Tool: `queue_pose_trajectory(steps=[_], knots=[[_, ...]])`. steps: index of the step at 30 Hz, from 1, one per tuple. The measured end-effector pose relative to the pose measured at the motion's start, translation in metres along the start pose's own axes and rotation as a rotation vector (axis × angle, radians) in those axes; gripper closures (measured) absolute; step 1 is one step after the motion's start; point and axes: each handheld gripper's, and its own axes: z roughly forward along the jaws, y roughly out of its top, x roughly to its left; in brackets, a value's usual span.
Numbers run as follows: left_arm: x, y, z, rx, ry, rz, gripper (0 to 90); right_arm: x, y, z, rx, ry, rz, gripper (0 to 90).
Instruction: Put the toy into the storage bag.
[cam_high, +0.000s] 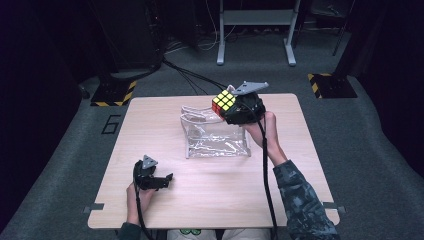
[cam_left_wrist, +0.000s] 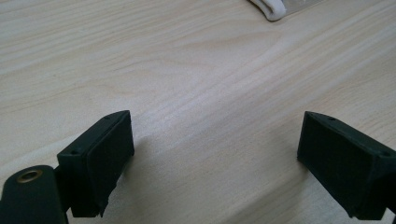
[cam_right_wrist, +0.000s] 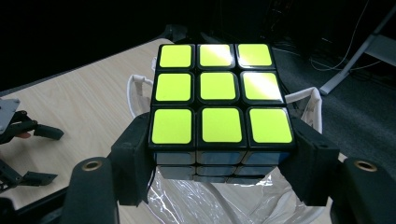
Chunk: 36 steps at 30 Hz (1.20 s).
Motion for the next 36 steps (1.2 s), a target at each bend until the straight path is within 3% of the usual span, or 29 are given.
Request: queue_pose_trajectory(steps=[19,36], knots=[[0.000,0.000,0.000,-0.003,0.006,0.006,10.5,-0.011,0.003,0.025,0.038,-0.018,0.021,34.1],[0.000,0.000,0.000,-0.004,0.006,0.007,10.5,-0.017,-0.006,0.050,0.117,-0.018,0.058,34.0]])
